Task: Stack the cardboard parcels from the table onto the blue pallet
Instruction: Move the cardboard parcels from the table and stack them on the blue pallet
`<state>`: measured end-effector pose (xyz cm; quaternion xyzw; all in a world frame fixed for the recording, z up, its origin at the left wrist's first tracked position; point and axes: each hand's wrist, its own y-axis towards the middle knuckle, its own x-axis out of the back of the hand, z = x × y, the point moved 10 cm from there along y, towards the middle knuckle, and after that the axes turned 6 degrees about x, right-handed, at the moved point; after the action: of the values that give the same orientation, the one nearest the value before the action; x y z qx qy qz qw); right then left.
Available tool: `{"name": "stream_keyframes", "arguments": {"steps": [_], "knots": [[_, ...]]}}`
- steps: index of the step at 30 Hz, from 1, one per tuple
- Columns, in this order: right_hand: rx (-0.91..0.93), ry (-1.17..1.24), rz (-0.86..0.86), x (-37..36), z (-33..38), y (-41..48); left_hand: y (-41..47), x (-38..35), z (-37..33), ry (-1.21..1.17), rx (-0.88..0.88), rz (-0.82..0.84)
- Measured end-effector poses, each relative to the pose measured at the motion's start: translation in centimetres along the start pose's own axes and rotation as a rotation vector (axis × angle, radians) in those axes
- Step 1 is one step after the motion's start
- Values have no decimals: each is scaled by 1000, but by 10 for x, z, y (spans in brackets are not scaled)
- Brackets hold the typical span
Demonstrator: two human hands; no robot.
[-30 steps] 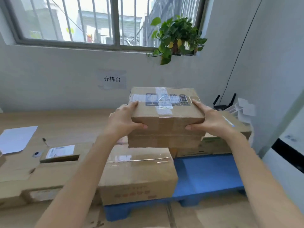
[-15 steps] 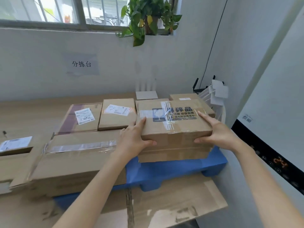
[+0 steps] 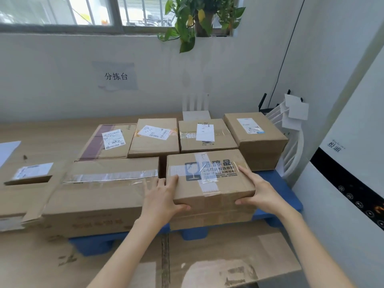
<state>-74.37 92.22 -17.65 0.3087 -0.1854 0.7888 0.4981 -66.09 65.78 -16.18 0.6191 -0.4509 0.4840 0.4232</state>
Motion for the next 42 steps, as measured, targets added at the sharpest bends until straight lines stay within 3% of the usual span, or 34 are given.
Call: {"name": "stream_keyframes", "arguments": {"steps": [9, 18, 32, 38, 42], "knots": [[32, 58, -8, -24, -10, 19, 8, -7, 9, 167, 21, -53], [45, -1, 19, -33, -2, 28, 11, -16, 34, 53, 115, 69], [-54, -21, 46, -17, 9, 24, 9, -9, 35, -34, 97, 173], [8, -73, -103, 6, 51, 46, 20, 45, 56, -233, 143, 59], [108, -147, -104, -9, 106, 67, 23, 75, 98, -319, 183, -6]]}}
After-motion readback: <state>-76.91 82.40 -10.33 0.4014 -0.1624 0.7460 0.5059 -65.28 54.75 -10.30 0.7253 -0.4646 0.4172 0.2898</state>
